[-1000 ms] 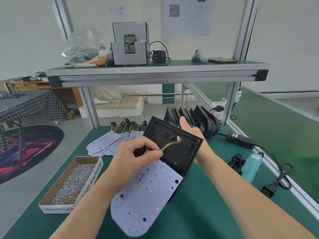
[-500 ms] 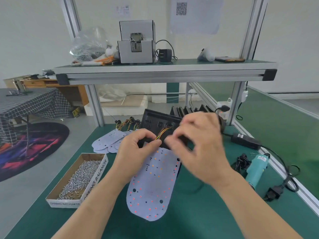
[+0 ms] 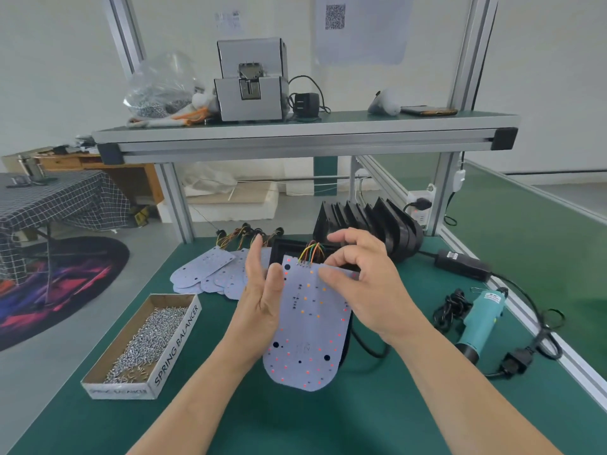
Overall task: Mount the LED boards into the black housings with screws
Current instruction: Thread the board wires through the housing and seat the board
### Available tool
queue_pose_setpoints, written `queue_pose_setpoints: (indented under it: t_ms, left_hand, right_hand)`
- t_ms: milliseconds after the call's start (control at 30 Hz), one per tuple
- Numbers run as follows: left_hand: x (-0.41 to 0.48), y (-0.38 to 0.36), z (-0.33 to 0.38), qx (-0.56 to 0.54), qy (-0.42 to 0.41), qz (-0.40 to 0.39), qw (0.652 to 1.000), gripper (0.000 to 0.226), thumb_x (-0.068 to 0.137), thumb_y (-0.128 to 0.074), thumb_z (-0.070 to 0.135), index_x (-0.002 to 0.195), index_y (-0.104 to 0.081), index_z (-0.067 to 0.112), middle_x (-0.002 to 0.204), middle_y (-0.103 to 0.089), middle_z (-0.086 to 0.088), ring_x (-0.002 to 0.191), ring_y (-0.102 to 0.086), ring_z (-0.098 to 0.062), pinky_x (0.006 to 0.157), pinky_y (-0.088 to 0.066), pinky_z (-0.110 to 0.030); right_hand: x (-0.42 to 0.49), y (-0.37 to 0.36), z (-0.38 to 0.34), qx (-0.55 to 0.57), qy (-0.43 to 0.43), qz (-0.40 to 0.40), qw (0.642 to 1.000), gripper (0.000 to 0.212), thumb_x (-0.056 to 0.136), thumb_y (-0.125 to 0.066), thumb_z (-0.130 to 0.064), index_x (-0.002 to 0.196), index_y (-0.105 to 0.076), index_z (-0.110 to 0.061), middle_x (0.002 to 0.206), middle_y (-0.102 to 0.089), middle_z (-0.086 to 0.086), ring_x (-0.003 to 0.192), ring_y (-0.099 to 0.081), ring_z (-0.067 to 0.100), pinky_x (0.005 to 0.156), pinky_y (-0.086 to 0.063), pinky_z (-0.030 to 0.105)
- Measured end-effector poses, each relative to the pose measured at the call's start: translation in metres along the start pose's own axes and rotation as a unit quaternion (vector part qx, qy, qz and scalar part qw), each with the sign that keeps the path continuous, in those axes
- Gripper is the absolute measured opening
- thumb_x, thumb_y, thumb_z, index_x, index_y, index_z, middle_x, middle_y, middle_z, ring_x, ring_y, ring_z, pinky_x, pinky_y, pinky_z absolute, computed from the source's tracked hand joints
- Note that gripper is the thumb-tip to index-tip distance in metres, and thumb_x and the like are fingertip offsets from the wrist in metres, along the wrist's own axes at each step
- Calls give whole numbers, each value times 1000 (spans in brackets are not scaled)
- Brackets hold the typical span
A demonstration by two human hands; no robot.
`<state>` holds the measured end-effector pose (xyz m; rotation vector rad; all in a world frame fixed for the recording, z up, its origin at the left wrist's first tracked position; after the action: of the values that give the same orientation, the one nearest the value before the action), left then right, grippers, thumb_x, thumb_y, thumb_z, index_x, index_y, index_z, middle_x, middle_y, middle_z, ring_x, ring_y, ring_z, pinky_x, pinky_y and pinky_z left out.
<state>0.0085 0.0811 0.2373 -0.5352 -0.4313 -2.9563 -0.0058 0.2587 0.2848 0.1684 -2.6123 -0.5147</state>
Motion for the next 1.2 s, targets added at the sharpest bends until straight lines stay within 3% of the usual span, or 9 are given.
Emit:
queue_pose_setpoints:
  t_ms: [133, 267, 467, 567, 667, 733, 933, 1033, 1200]
  left_hand:
    - [-3, -5, -1, -17, -8, -2, 1000, 71, 92, -25, 77, 146, -42, 34, 143, -52, 16, 136, -44, -4, 114, -36, -43]
    - [-3, -5, 4, -20, -20, 17, 999, 55, 92, -29, 78, 119, -58, 40, 112, -65, 23, 107, -59, 3, 90, -45, -22]
    - [-1, -7, 11, 12, -26, 55, 998, 14, 90, -62, 50, 104, -61, 48, 100, -71, 22, 89, -66, 4, 71, -46, -7]
    - [-1, -1, 15, -32, -7, 67, 997, 10, 87, -65, 45, 96, -63, 48, 98, -73, 20, 86, -68, 2, 68, -49, -10]
    - [-3, 1, 16, -76, 22, 55, 995, 17, 82, -67, 52, 98, -64, 45, 102, -74, 14, 91, -71, -6, 70, -55, -19]
    - [-5, -1, 17, -99, 32, 43, 994, 22, 80, -68, 53, 98, -65, 42, 103, -75, 10, 92, -72, -10, 71, -56, -22]
    - [-8, -6, 19, -188, 69, 8, 980, 30, 76, -78, 45, 102, -68, 32, 105, -76, 0, 93, -73, -19, 72, -57, -26]
    - [-8, -7, 21, -230, 65, 17, 971, 41, 69, -83, 41, 105, -69, 28, 106, -75, -4, 91, -74, -23, 70, -58, -29]
    - [-9, -2, 17, -219, 64, 36, 973, 45, 72, -82, 33, 114, -65, 32, 111, -75, -2, 100, -73, -27, 80, -59, -42]
  right_hand:
    - [6, 1, 1, 15, 7, 35, 999, 14, 88, -71, -7, 77, -71, -14, 129, -49, -17, 134, -36, 6, 111, -38, 38]
    - [11, 4, 1, -14, 48, 51, 997, 12, 89, -72, -8, 79, -71, -15, 130, -51, -13, 134, -34, 4, 107, -31, 18]
    - [10, 6, -8, -143, 154, 62, 976, 5, 85, -75, -17, 85, -72, -13, 130, -53, -2, 130, -36, 14, 110, -33, 39]
    - [15, 29, -2, -29, 137, 162, 977, 20, 91, -66, -15, 109, -68, -22, 121, -57, -6, 104, -52, 11, 94, -41, 30]
    - [21, 29, 20, 171, -15, -40, 984, 46, 91, -54, 9, 127, -60, -18, 116, -67, -1, 73, -48, 25, 66, -44, 31]
    - [12, 12, 28, 179, -50, -179, 966, 45, 89, -53, 21, 128, -59, 0, 118, -70, 17, 84, -62, 37, 77, -56, 43]
    - [9, -3, 34, 67, -33, -108, 991, 51, 85, -58, 14, 67, -67, -33, 66, -61, -19, 65, -48, -2, 68, -44, 19]
    - [1, -11, 37, 124, -78, -99, 984, 6, 77, -60, -15, 78, -56, -11, 72, -51, -2, 75, -36, 15, 71, -38, 35]
    - [3, -11, 30, 57, -30, -160, 985, 11, 82, -60, -6, 85, -69, -13, 79, -60, -11, 74, -46, 6, 76, -52, 32]
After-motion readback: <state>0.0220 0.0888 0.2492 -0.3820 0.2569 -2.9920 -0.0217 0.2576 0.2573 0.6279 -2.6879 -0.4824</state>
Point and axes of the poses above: each hand's wrist, its own x-axis towards the middle knuckle, its own y-axis out of the back of the hand, z = x × y, the point moved 3 cm from there along x, towards the middle knuckle
